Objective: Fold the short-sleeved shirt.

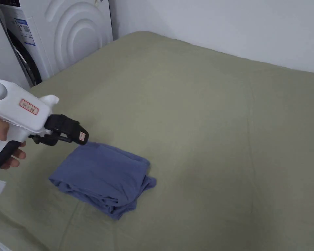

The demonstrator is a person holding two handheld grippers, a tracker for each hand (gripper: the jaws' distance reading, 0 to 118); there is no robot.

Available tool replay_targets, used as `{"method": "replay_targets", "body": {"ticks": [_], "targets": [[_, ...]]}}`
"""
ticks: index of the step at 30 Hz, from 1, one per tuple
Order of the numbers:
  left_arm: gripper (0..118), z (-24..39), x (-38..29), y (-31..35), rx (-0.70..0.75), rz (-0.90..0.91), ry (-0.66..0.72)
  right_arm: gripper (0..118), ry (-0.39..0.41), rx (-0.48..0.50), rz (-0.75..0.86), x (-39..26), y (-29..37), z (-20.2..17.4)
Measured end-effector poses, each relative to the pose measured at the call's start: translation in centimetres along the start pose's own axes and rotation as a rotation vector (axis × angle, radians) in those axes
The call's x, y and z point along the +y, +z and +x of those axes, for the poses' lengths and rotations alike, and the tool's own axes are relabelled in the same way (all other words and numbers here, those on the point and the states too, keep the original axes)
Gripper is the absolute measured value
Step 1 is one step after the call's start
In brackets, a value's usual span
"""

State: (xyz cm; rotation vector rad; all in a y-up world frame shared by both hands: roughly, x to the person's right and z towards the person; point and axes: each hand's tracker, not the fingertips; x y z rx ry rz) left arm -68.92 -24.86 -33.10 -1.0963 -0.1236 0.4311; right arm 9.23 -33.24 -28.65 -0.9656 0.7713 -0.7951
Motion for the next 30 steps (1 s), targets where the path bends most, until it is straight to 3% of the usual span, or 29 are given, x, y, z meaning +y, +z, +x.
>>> {"method": "replay_targets", "body": {"ticks": [1,3,4,5,6,7,8,9,16,20,22,24,27,30], "targets": [[118,0.0,0.4,1.4,0.128,0.078,-0.087,5,0.003,0.009,0.004,0.1,0.3,-0.1],[118,2.3,-0.3,2.9,0.167,0.111,-0.109,5,0.017,0.012,0.017,0.1,1.0,-0.6],[118,3.5,-0.7,3.5,0.157,0.122,-0.126,5,0.026,0.016,0.022,0.2,1.4,-0.8],[118,5.2,-1.8,3.3,0.019,0.047,-0.028,5,0.038,0.019,0.029,0.2,1.9,-1.2],[111,7.1,-2.4,3.6,0.007,0.083,-0.045,5,0.058,0.012,0.041,0.3,2.5,-1.7],[89,9.3,-3.2,3.7,0.001,0.131,-0.057,5,0.086,0.002,0.058,0.4,3.2,-2.3],[35,11.9,-4.1,3.8,-0.016,0.164,-0.087,5,0.130,-0.005,0.066,0.6,4.0,-3.1],[0,14.1,-5.1,3.8,-0.053,0.213,-0.110,5,0.169,-0.025,0.088,0.7,4.7,-4.0],[0,35.3,-14.0,1.2,-0.169,0.427,-0.192,5,0.513,-0.416,0.407,0.4,10.3,-12.2],[0,44.3,-18.4,-0.4,0.012,0.675,-0.279,6,0.663,-0.631,0.633,-1.2,12.0,-15.9],[0,47.4,-19.9,-0.7,-0.043,0.720,-0.231,6,0.727,-0.742,0.716,-2.1,12.5,-17.1],[0,50.2,-20.5,-0.9,0.004,0.735,-0.280,6,0.792,-0.827,0.790,-2.7,12.7,-17.9],[0,53.2,-21.5,-0.7,0.099,0.846,-0.378,6,0.854,-0.867,0.852,-3.3,13.2,-18.7],[0,54.9,-21.5,0.0,0.092,0.855,-0.430,6,0.842,-0.842,0.856,-3.2,14.0,-19.2]]}}
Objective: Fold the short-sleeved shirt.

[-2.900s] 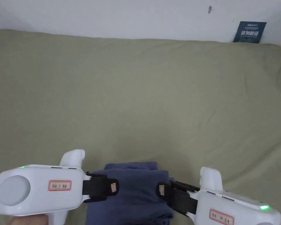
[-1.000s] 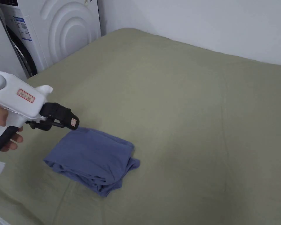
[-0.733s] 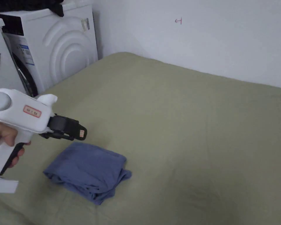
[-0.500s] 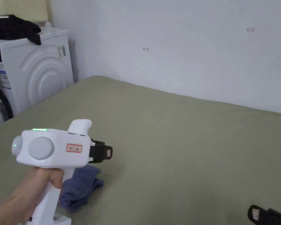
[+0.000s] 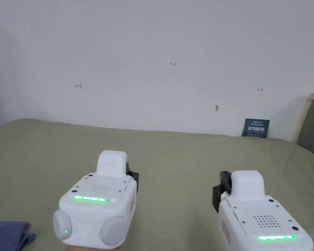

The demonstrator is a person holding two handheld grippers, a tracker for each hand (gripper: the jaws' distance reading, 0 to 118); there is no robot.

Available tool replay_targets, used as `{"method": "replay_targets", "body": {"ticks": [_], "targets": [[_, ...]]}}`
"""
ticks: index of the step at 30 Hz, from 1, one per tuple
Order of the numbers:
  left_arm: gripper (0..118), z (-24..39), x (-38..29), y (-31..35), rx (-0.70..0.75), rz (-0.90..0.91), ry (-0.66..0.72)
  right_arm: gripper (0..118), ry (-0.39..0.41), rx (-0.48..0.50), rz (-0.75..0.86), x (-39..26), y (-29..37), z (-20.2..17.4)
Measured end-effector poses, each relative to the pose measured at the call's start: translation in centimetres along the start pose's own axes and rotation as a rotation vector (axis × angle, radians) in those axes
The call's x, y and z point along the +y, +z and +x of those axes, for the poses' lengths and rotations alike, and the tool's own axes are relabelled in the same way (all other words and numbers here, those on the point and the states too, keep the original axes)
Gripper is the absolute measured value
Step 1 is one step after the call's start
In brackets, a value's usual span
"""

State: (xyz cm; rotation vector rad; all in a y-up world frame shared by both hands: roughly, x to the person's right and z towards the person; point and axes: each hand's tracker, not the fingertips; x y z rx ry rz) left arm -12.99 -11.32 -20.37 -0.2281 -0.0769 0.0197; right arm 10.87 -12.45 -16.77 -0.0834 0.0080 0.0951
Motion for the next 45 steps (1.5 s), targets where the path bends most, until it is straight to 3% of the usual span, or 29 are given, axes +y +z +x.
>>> {"method": "replay_targets", "body": {"ticks": [5,16,17,18,19,20,21,31,45], "targets": [[0,0.9,0.8,0.6,0.019,0.032,-0.067,6,-0.008,-0.002,0.005,0.6,0.1,0.7],[1,-0.4,0.5,0.6,0.066,0.020,-0.033,6,-0.033,-0.003,0.014,0.8,0.1,1.2],[12,-0.5,0.5,0.7,0.072,0.027,-0.027,13,-0.036,-0.009,0.015,0.9,0.2,1.2],[30,-0.6,0.6,0.6,0.077,0.030,-0.023,34,-0.038,-0.010,0.015,0.9,0.2,1.3],[64,-0.8,0.6,0.4,0.089,0.022,-0.019,70,-0.042,-0.007,0.007,1.0,0.0,1.4],[104,-1.1,0.6,0.3,0.087,0.015,-0.020,115,-0.044,-0.012,-0.012,0.9,-0.3,1.5],[118,-1.2,0.6,0.2,0.091,0.011,-0.026,117,-0.042,0.010,-0.006,0.8,-0.1,1.7],[118,-0.8,1.0,0.0,0.100,-0.039,-0.083,118,-0.028,0.015,-0.015,1.7,-0.4,1.8],[118,-1.4,2.7,1.9,0.061,-0.026,-0.013,118,-0.045,0.034,-0.033,2.0,-0.4,2.4]]}}
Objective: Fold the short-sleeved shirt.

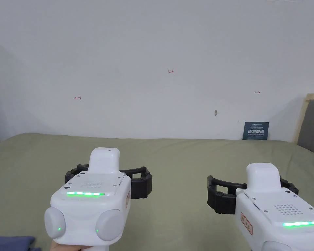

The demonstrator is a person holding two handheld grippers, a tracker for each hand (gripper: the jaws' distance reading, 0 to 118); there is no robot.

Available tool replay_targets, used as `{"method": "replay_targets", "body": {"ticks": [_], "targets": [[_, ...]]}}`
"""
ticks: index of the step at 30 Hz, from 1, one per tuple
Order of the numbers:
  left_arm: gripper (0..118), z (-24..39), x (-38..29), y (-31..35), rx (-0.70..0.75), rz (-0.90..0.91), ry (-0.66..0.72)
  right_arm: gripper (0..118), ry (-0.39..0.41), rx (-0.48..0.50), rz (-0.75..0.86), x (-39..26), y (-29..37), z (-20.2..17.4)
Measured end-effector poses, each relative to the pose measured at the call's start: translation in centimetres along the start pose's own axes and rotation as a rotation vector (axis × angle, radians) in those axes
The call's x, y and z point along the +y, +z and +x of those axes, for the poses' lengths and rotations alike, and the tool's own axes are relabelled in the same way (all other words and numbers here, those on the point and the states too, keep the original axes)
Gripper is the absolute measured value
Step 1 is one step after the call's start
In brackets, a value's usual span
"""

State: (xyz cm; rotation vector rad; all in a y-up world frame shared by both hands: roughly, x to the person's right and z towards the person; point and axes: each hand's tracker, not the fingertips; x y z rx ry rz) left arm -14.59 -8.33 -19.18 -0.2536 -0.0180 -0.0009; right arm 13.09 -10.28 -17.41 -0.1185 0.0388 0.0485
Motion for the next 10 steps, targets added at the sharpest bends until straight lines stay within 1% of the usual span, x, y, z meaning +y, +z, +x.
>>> {"method": "replay_targets", "body": {"ticks": [1,2,3,5,6,7,8,10], "targets": [[118,0.3,0.0,0.2,0.038,0.002,-0.006,118,-0.004,0.000,-0.002,-0.1,0.0,0.1],[118,0.6,0.0,0.3,0.070,-0.011,-0.054,118,-0.009,0.000,0.000,-0.1,0.0,0.1],[118,0.7,0.1,0.1,0.064,-0.007,-0.094,118,-0.013,0.001,0.000,0.0,0.0,0.1],[118,0.9,0.0,0.1,0.023,-0.002,-0.101,118,-0.021,0.004,-0.003,-0.2,0.1,0.3],[118,1.1,0.2,0.1,0.039,-0.007,-0.083,118,-0.025,0.004,-0.001,-0.2,0.1,0.3],[118,1.1,0.4,-0.1,0.090,-0.011,-0.047,118,-0.026,0.003,-0.001,-0.1,0.0,0.4],[118,1.0,0.7,-0.3,0.063,-0.017,-0.042,118,-0.028,0.000,-0.001,-0.2,0.1,0.4],[118,0.3,1.0,-0.4,-0.051,-0.070,0.009,118,-0.030,-0.001,-0.003,-0.2,0.0,0.5]]}}
